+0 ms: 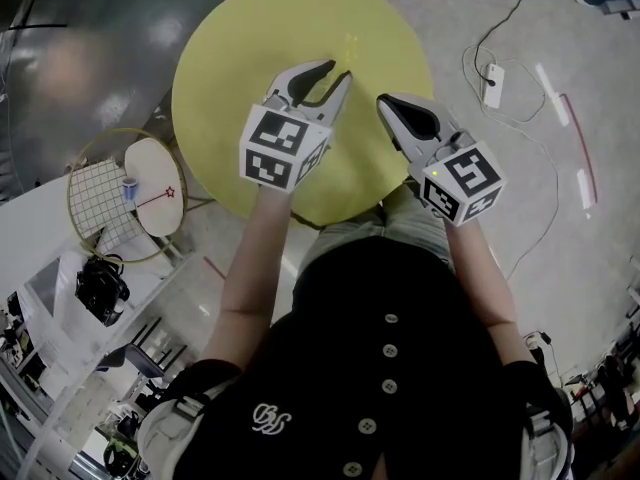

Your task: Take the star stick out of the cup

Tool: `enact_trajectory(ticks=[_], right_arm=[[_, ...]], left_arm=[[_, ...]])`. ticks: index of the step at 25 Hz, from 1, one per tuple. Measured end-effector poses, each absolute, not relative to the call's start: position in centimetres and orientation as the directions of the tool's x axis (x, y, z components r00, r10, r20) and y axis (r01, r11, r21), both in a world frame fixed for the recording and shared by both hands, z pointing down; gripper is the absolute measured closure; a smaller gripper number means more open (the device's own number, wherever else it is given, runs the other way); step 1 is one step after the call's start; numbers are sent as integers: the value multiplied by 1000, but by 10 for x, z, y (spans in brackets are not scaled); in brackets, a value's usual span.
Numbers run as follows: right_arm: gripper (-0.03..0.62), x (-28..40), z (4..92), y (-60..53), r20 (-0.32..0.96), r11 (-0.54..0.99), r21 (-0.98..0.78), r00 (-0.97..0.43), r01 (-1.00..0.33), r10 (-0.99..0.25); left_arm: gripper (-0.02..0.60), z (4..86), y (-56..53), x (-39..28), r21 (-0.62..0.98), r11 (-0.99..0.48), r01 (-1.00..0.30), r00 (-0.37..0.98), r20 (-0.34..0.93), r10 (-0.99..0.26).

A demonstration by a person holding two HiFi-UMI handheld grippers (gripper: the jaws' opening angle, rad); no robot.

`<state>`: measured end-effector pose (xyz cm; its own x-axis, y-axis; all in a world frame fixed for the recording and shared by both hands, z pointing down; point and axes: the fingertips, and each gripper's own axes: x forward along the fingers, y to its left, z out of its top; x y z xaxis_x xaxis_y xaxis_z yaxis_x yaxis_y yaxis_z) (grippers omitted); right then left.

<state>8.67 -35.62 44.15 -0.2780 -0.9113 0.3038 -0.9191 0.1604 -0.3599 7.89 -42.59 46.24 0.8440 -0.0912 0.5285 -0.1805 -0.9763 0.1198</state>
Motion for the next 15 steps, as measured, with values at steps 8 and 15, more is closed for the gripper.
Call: enact_trajectory(ticks=[8,15], right_arm=[[591,90,448,-357,314,152,-375,-280,-914,-907],[590,90,454,-352,328,153,-384,-289,-910,-899]], left_arm=[[482,472,-433,84,107,-975,-192,821,562,-100],[514,476,-430,91,82,-981,-174,808,582,-95]])
